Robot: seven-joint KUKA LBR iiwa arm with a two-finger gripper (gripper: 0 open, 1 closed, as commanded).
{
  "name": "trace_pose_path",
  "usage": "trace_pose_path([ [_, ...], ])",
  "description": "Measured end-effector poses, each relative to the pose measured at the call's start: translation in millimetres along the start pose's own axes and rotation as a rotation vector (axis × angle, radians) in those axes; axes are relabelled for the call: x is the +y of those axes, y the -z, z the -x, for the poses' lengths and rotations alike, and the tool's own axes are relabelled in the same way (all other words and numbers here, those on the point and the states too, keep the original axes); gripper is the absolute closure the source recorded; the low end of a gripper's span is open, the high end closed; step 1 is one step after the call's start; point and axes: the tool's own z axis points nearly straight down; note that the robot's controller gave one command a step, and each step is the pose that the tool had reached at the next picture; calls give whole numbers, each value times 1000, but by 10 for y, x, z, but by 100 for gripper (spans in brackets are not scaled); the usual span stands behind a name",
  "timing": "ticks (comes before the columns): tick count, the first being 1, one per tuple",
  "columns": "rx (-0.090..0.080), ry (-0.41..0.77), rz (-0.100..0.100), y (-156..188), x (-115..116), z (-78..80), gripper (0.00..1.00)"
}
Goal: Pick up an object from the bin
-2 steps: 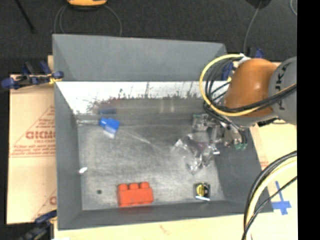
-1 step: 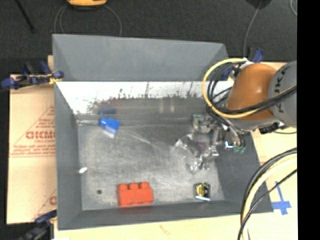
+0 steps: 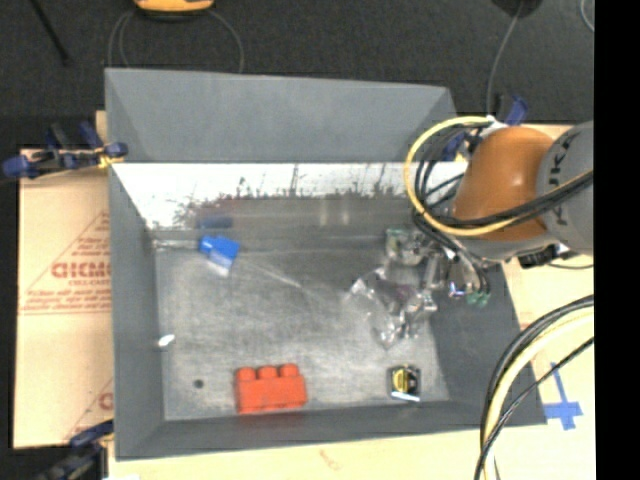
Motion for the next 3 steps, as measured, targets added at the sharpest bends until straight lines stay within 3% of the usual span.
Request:
trace_pose_path([
  [2, 0, -48, 1, -32, -32, 7, 0],
  [3, 25, -49, 2, -14, -46, -29, 100],
])
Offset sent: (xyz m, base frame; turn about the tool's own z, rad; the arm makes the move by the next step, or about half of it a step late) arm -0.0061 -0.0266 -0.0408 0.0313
